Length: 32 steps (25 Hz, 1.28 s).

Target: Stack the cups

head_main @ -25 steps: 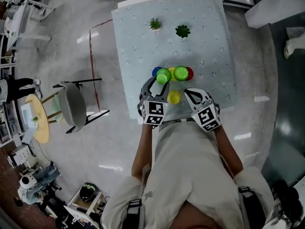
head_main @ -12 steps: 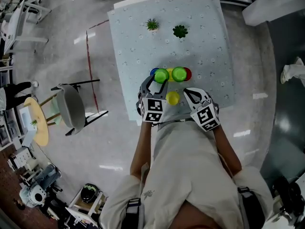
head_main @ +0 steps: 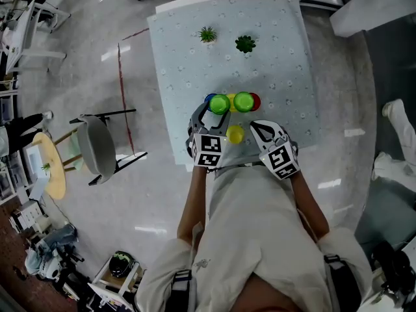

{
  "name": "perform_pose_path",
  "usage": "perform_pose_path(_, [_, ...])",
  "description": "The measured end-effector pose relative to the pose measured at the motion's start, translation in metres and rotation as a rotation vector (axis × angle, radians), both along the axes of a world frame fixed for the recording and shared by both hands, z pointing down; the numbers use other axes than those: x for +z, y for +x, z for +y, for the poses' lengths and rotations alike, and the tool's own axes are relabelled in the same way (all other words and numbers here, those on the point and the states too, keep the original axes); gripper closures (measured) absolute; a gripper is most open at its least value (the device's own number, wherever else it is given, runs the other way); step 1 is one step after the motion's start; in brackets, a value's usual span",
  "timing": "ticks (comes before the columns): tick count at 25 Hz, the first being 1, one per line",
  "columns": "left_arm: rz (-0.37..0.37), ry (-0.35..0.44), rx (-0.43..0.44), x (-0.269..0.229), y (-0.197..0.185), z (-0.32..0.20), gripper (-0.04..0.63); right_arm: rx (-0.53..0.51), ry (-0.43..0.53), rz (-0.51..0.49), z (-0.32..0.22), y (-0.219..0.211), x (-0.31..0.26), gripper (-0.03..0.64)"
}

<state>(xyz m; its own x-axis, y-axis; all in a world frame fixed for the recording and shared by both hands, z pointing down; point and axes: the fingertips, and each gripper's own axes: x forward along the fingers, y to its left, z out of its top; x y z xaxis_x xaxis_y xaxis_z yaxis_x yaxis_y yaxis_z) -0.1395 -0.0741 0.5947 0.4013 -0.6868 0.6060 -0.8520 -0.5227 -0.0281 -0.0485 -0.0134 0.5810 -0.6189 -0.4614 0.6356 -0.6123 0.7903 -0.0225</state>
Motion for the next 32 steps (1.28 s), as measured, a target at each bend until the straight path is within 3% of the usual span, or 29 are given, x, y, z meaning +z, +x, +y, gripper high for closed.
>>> perform_pose_path(17, [0.053,0.038,0.003,-0.035,0.004,0.057,0.33,-0.032,-0.006,-0.012,0.017,-0.001,0.004,0.621])
perform_pose_path(22, [0.065,0.002,0.047,-0.019,0.019,0.081,0.33,-0.034,-0.007,-0.015,0.026,0.003,0.008,0.621])
perform_pose_path(32, [0.019,-0.083,0.102,0.025,0.038,0.11,0.33,-0.044,-0.007,-0.013,0.036,0.011,0.009,0.621])
